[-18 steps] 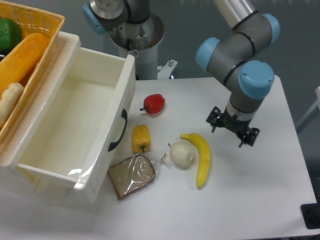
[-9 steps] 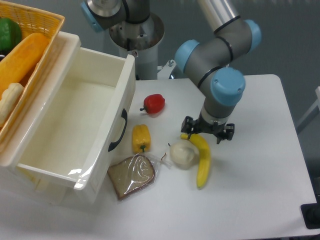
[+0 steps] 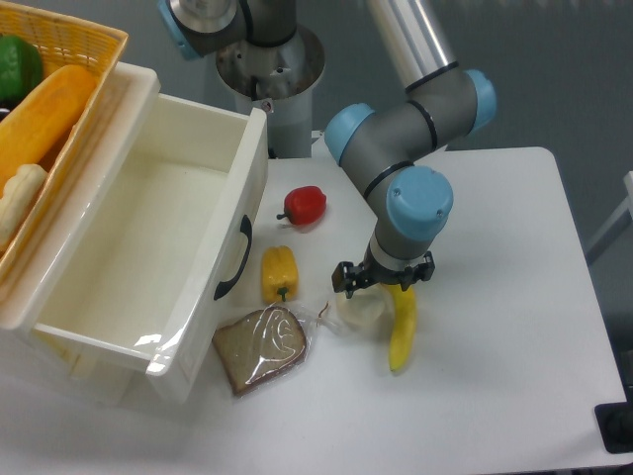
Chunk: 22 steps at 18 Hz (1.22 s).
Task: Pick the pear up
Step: 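Lower the open gripper down over the pale white fruit, then close the gripper fingers around the pale white fruit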
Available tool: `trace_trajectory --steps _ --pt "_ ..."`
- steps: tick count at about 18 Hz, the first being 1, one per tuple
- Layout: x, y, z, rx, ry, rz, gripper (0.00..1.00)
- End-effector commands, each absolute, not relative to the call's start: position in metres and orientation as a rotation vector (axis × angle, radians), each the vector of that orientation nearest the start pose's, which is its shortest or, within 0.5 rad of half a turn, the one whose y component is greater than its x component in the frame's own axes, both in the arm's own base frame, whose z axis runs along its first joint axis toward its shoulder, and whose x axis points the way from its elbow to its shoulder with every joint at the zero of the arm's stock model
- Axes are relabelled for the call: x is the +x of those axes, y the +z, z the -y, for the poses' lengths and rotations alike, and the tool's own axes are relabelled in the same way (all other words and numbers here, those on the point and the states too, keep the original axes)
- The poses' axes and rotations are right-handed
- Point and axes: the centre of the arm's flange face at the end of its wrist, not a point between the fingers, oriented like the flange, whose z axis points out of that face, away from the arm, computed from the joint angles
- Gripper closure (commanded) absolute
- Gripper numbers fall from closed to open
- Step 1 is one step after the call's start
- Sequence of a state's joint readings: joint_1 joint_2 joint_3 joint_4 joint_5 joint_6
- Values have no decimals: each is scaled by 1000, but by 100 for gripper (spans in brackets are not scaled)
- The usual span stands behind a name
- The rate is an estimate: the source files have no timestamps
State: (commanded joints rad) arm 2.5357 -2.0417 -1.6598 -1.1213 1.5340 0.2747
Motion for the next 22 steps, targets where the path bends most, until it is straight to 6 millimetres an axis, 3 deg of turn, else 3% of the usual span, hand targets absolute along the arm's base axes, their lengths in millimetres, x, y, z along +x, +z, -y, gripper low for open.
trace_trajectory --steps 14,22 --pt "-421 197 -471 -3051 -183 1088 0" --pt "-420 204 -477 -3079 -168 964 59"
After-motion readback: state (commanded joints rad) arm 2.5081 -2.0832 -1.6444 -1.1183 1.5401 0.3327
